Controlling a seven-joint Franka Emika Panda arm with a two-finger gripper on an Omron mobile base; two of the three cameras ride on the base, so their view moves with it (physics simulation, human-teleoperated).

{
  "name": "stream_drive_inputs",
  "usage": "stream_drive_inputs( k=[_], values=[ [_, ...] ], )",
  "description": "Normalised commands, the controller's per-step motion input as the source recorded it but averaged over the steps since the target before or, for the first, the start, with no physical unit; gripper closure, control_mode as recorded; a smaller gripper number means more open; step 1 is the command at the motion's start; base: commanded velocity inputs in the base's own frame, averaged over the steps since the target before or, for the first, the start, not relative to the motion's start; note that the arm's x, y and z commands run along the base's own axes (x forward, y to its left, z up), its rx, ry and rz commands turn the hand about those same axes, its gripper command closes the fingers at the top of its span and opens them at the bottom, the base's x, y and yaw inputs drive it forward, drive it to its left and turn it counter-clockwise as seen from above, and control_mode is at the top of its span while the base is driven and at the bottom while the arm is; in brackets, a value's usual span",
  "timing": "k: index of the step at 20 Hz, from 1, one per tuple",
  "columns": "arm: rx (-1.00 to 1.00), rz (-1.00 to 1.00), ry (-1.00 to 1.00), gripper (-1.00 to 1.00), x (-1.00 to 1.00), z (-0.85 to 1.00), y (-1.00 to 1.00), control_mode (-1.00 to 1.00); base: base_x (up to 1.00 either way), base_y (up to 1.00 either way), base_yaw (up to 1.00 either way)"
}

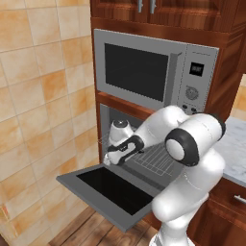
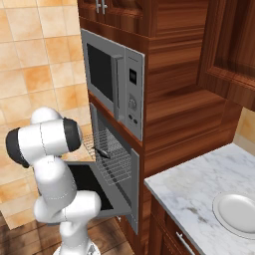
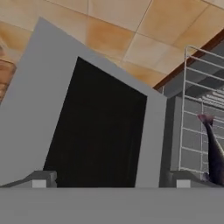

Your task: Place the fish on the top rack of the oven, and slide the tray back inside. Close the oven door.

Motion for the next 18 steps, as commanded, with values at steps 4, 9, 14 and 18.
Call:
stream_drive_inputs(
  k=[4,9,14,18],
  values=[
    [-0.15,-0.01,0.07,-1.00,0.44,-0.59,0.39,-1.00,0.00,0.00,0.00],
    [-0.18,0.01,0.00,-1.00,0.10,-0.65,0.17,-1.00,0.00,0.00,0.00],
    [-0.10,0.16,-0.09,-1.00,-0.03,-0.14,-0.09,-1.00,0.00,0.00,0.00],
    [-0.11,0.22,-0.19,-1.00,0.00,0.00,0.00,-1.00,0.00,0.00,0.00]
  ],
)
